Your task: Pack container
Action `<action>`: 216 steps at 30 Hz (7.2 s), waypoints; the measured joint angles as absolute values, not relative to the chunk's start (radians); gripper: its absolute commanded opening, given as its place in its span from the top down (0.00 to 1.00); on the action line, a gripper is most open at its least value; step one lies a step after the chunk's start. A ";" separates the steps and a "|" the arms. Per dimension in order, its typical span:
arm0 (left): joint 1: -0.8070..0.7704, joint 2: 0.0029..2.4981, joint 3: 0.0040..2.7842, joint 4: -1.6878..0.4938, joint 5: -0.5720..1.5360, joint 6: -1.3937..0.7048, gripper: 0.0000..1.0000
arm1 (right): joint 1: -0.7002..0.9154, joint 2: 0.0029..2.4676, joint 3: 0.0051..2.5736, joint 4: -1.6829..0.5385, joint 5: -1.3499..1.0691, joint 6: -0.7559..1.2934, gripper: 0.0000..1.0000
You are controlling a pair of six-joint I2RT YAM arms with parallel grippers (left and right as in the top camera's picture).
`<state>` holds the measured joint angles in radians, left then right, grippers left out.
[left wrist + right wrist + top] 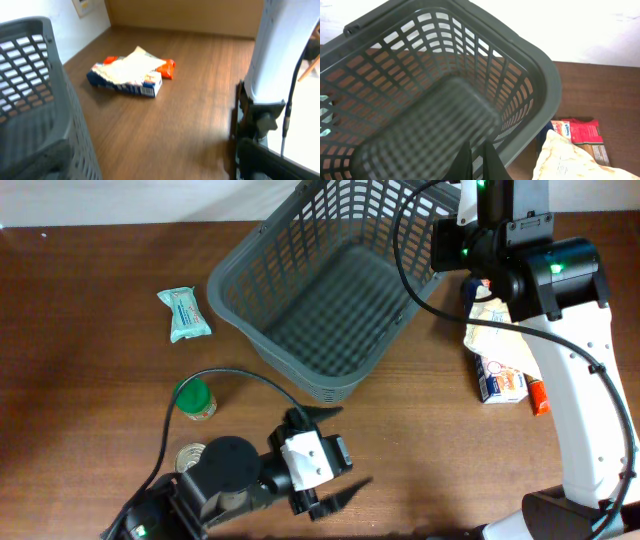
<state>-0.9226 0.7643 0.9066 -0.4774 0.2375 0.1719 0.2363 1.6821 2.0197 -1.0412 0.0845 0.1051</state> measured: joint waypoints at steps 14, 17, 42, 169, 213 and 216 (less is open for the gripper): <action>-0.983 1.105 0.925 -0.344 -0.001 0.184 0.98 | 0.236 1.682 2.020 -1.044 0.084 0.106 0.96; -1.007 1.150 0.953 -0.342 -0.098 0.184 0.98 | 0.236 1.682 2.020 -1.044 0.084 0.106 0.96; -0.838 1.313 0.980 -0.282 -0.617 0.188 0.98 | 0.236 1.682 2.020 -1.047 0.084 0.105 0.96; -0.374 1.327 1.036 -0.457 -0.100 -0.050 0.98 | 0.237 2.113 2.292 -1.142 -0.107 0.206 0.96; -0.371 1.072 1.059 -0.458 -0.147 0.012 0.98 | 0.345 2.074 2.429 -1.570 -0.088 0.132 0.96; -0.371 1.018 1.126 -0.420 -0.147 0.055 0.98 | 0.345 2.039 2.465 -1.571 -0.088 0.132 0.96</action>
